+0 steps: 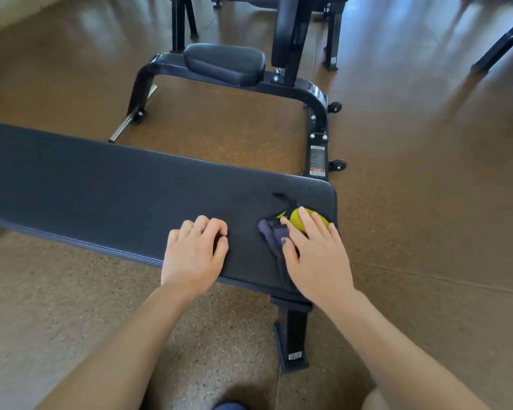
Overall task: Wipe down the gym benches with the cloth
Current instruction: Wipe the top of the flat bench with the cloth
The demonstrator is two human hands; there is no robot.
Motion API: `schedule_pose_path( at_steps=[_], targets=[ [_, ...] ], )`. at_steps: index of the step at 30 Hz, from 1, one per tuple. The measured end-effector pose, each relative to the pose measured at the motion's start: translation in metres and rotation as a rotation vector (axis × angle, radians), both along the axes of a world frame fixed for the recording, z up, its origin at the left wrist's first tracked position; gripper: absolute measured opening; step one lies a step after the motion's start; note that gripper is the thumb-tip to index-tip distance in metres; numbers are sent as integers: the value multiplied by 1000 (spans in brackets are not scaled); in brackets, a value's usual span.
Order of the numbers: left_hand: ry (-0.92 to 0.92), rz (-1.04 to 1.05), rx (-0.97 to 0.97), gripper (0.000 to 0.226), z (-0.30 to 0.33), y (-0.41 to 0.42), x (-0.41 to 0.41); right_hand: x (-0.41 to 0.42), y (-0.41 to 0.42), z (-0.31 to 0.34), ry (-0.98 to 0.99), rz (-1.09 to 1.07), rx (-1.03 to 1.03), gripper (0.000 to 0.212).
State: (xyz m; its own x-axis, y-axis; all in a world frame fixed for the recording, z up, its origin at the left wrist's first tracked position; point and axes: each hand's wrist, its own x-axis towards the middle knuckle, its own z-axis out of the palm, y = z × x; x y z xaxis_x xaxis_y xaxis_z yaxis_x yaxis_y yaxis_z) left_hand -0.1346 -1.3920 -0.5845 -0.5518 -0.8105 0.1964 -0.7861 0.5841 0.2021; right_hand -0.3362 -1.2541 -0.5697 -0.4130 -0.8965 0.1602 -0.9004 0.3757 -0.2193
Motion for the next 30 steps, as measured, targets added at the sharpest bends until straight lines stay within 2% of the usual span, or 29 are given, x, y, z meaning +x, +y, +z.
schedule_pose_path(
  at_steps=[4, 6, 11, 13, 18, 23, 27, 30],
  targets=[
    [-2, 9, 7, 23, 0, 0, 0, -47, -60, -1, -28, -89, 23, 46],
    [-15, 4, 16, 24, 1, 0, -1, -47, -64, -2, -24, -113, 22, 47],
    [-9, 16, 2, 25, 2, 3, -1, 24, 24, 0, -40, -100, -6, 54],
    [-12, 20, 2, 22, 2, 3, -1, 28, 38, -2, -74, -52, 3, 52],
    [-19, 32, 38, 12, 4, 3, -1, -26, -18, 0, -178, -103, -6, 48],
    [-39, 46, 71, 13, 8, 3, -5, -51, -66, 11, -154, -214, 52, 51],
    [-15, 144, 111, 16, 12, 8, -17, -14, -13, 6, -238, -251, -38, 52],
    [-1, 256, 100, 24, 11, 14, -33, 22, 29, 3, -296, -264, 18, 60]
  ],
)
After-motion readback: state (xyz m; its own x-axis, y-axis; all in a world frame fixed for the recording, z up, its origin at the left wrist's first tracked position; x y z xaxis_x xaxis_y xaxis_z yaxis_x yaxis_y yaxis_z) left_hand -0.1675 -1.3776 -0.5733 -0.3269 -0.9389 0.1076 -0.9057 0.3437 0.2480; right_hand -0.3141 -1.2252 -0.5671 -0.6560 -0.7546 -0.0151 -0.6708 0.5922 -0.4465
